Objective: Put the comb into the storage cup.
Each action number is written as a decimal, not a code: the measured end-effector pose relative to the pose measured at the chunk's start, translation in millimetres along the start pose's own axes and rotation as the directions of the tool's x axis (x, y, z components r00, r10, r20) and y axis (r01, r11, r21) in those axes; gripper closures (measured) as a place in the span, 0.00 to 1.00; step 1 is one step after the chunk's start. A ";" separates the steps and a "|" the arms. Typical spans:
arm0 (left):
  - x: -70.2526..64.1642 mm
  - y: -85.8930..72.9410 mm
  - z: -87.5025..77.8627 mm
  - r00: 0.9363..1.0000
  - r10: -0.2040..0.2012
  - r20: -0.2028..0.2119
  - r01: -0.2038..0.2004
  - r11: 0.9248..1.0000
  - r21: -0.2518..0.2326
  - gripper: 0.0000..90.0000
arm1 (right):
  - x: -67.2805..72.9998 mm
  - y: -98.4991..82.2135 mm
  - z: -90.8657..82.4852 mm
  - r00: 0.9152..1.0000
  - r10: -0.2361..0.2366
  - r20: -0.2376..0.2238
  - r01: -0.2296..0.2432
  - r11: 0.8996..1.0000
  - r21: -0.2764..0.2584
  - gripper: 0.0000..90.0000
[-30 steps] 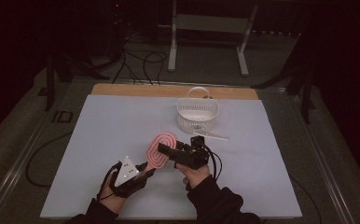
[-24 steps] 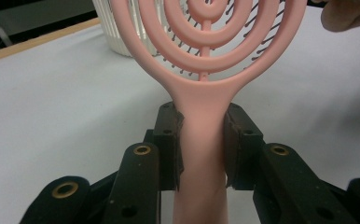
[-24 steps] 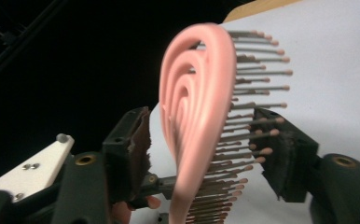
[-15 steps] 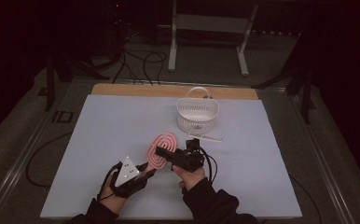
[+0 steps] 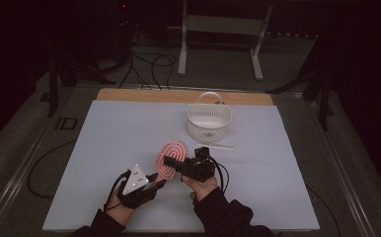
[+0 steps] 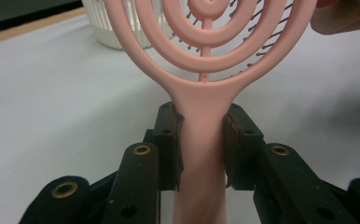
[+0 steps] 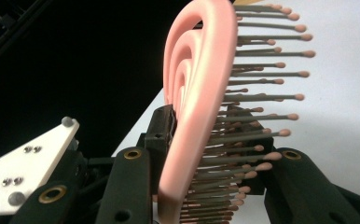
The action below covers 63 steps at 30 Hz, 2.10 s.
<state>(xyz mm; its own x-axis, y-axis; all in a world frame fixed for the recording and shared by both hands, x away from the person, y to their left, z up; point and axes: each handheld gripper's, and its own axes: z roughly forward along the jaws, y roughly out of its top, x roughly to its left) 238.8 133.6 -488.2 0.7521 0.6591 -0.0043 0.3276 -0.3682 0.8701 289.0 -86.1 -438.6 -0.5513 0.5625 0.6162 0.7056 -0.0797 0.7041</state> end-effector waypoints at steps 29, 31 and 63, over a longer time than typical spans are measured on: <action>16.8 1.2 -3.6 0.975 -0.128 0.180 0.120 0.991 0.054 0.00 | 6.2 39.2 -30.2 0.968 -0.249 0.026 0.250 0.965 -0.084 0.72; 19.2 0.1 -4.0 0.973 -0.132 0.189 0.122 0.990 0.064 0.00 | 7.0 44.3 -34.9 0.961 -0.275 0.032 0.276 0.956 -0.094 0.72; 45.1 -34.4 -39.5 0.989 -0.104 0.109 0.096 0.992 0.077 0.00 | 25.8 103.2 -89.4 0.776 -0.613 0.147 0.630 0.762 -0.149 0.72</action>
<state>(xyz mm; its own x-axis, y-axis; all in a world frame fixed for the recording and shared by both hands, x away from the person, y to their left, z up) 238.8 201.9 -498.9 0.7718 0.6184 -0.1481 0.4412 -0.3530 0.8251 307.8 -153.4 -318.5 -0.7950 0.6065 -0.0052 0.1241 0.1711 0.9774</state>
